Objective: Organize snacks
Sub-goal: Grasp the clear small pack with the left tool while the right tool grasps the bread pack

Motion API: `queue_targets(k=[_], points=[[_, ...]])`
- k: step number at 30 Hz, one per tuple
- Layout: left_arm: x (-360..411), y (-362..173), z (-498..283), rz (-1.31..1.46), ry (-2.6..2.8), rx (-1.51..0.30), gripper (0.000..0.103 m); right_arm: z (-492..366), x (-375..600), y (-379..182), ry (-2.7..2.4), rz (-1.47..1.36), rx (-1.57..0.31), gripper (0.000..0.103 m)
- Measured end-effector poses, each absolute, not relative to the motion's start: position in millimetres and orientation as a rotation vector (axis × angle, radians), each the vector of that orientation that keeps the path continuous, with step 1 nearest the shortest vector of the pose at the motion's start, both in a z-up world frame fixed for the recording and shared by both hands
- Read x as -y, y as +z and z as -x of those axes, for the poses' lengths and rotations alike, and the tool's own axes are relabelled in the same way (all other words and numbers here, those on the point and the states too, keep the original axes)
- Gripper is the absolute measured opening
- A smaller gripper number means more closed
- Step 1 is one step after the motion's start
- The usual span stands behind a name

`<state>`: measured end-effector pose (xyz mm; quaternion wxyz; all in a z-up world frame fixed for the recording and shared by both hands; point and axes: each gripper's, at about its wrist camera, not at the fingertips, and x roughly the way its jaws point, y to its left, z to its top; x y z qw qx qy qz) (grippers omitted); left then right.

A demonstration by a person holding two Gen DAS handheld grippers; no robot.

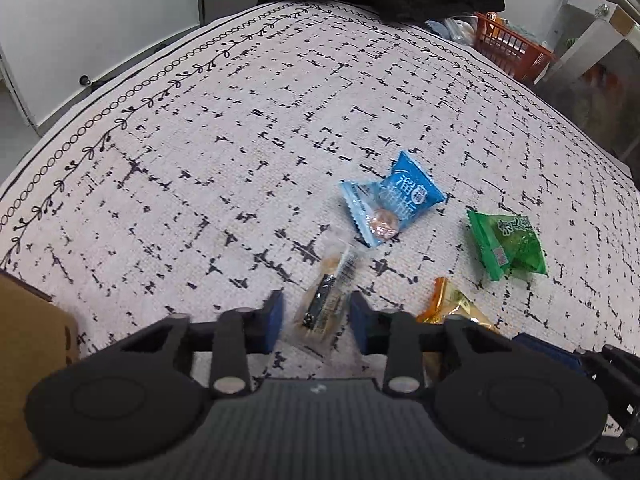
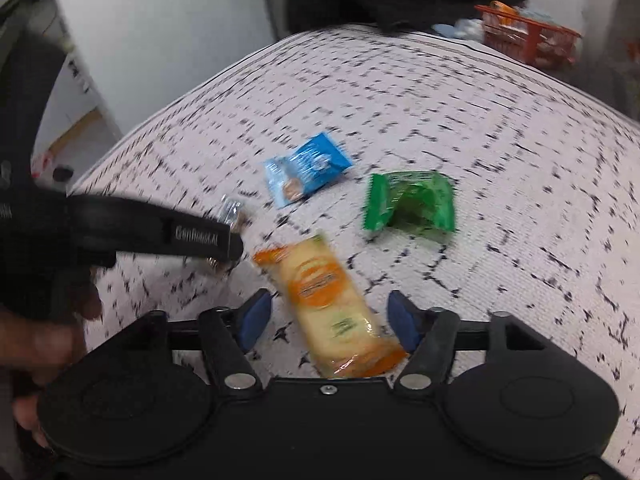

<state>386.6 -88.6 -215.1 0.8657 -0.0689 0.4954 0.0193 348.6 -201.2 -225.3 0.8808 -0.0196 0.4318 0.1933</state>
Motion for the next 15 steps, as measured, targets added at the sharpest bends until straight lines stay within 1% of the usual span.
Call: queue_targets(k=[1, 4, 6, 8, 10, 15], points=[[86.8, -214.3, -385.7, 0.148, 0.041, -1.041, 0.020, -346.8, 197.2, -225.8, 0.416, 0.062, -0.901, 0.073], [81.3, -209.8, -380.4, 0.174, 0.041, -1.052, 0.019, -343.5, 191.3, -226.6, 0.447, 0.089, -0.900, 0.073], [78.1, -203.1, -374.1, 0.177, 0.045, -1.042, 0.019, -343.5, 191.5, -226.7, 0.433, 0.100, -0.898, 0.064], [73.0, -193.7, -366.6, 0.192, 0.057, -1.026, 0.019, -343.3, 193.3, -225.4, 0.423, 0.096, -0.896, 0.046], [66.8, -181.8, -356.4, 0.220, 0.069, -1.004, 0.019, -341.8, 195.2, -225.1, 0.430, 0.074, -0.900, 0.036], [56.0, -154.1, -329.9, 0.268, 0.077, -0.954, 0.019, -336.8, 194.0, -219.8, 0.445, 0.065, -0.908, 0.035]])
